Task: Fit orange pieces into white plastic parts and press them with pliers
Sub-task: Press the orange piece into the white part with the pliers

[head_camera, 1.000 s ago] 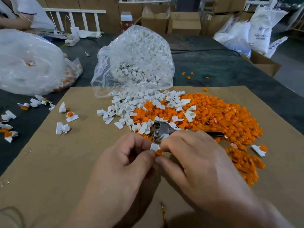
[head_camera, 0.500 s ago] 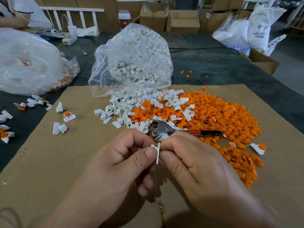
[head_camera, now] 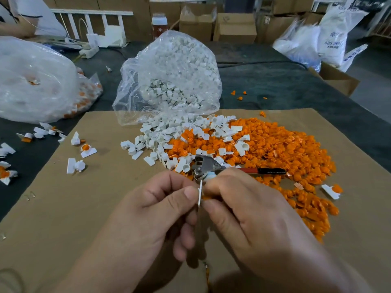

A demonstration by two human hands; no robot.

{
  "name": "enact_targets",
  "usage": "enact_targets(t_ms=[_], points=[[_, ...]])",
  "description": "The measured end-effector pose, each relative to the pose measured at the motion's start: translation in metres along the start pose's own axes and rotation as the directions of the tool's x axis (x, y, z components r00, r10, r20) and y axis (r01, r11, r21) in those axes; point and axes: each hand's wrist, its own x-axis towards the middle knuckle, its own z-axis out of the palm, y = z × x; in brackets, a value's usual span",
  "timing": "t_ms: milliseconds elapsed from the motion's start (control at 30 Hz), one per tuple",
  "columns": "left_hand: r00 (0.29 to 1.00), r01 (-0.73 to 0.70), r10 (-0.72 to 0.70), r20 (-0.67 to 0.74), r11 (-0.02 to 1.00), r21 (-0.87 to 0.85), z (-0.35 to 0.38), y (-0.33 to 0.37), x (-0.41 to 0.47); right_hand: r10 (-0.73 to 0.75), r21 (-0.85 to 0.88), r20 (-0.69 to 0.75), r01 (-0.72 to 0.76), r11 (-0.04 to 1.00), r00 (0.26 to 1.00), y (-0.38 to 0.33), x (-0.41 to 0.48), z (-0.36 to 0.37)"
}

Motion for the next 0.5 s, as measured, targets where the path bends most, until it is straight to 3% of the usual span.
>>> enact_targets(t_ms=[67,133,167,200,233,267,300,333,400,433,500], points=[[0.999,-0.018,0.018,0.035,1.0,-0.005,-0.0006,0.0003,-0.0005,0.013,0.006,-0.021,-0.013,1.0,1.0,-0.0011,-0.0008,0.0019],[0.992,-0.113,0.106,0.072,0.988,0.107,-0.0032,-0.0012,-0.0018,0.196,0.224,0.025,-0.197,0.955,0.98,-0.0059,-0.0004,0.0014],[0.983,-0.177,0.162,0.087,0.963,0.202,-0.005,-0.0027,-0.003,0.314,0.437,0.128,-0.338,0.834,0.941,-0.009,0.0007,0.0008],[0.973,-0.228,0.208,0.099,0.93,0.289,-0.0062,-0.0041,-0.0043,0.392,0.597,0.286,-0.482,0.641,0.874,-0.0098,0.0023,0.0001],[0.967,-0.254,0.234,0.101,0.903,0.347,-0.0061,-0.0044,-0.0052,0.411,0.666,0.405,-0.571,0.479,0.817,-0.0099,0.0028,-0.0019],[0.968,-0.25,0.235,0.087,0.891,0.379,-0.0055,-0.0041,-0.006,0.396,0.676,0.448,-0.594,0.437,0.802,-0.0092,0.0027,-0.0032],[0.972,-0.231,0.226,0.058,0.894,0.385,-0.0043,-0.0035,-0.0062,0.381,0.657,0.418,-0.565,0.5,0.824,-0.007,0.0015,-0.0026],[0.978,-0.201,0.204,0.033,0.905,0.374,-0.0029,-0.0022,-0.0062,0.351,0.589,0.315,-0.472,0.656,0.882,-0.0046,0.0005,-0.0013],[0.986,-0.165,0.168,0.018,0.932,0.321,-0.0018,-0.0008,-0.0057,0.213,0.291,0.065,-0.222,0.931,0.975,-0.0014,-0.0012,0.0005],[0.987,-0.157,0.16,0.017,0.939,0.304,-0.0008,0.0008,-0.0059,0.145,0.168,0.004,-0.143,0.975,0.989,-0.0012,-0.0014,0.001],[0.989,-0.142,0.146,0.003,0.951,0.274,0.0012,0.0032,-0.0053,0.119,0.126,-0.044,-0.112,0.986,0.992,-0.0018,-0.0003,0.0005]])
